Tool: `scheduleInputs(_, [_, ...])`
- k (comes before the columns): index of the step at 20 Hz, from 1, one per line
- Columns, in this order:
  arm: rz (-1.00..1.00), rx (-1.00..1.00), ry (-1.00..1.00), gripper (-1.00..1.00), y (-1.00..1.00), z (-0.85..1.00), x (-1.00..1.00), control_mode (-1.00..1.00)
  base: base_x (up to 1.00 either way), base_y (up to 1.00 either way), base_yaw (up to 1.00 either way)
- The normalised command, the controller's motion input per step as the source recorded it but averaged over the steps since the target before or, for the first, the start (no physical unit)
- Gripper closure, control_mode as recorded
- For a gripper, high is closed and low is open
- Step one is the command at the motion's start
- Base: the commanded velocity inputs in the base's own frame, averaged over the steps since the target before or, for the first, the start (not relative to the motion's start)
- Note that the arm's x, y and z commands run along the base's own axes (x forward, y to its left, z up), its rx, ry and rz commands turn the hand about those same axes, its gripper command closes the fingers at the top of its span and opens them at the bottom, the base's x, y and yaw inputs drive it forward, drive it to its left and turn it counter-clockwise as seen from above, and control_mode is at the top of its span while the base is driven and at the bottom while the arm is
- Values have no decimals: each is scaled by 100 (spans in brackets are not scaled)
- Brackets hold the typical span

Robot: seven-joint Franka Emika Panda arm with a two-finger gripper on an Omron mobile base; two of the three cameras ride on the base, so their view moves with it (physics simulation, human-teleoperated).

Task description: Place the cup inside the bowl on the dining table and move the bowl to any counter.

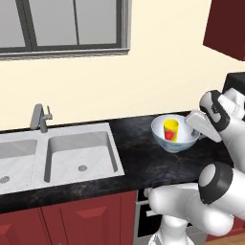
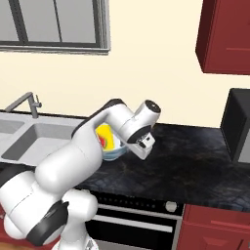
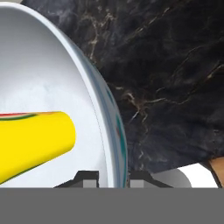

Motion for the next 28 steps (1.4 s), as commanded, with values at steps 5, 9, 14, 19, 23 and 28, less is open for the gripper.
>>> scheduleInputs(5, [-14, 0, 0, 100, 0, -21, 2, -100, 0, 0, 0])
scheduleInputs(9, [-13, 0, 0, 100, 0, -23, 2, -100, 0, 0, 0])
scheduleInputs(14, [-11, 0, 3, 100, 0, -25, 7, -100, 0, 0, 0])
scheduleInputs(19, [-9, 0, 5, 100, 0, -18, 18, -100, 0, 0, 0])
scheduleInputs(23, [-5, 0, 4, 100, 0, -15, 22, -100, 0, 0, 0])
scheduleInputs(28, [-2, 0, 0, 100, 0, -20, 14, -100, 0, 0, 0])
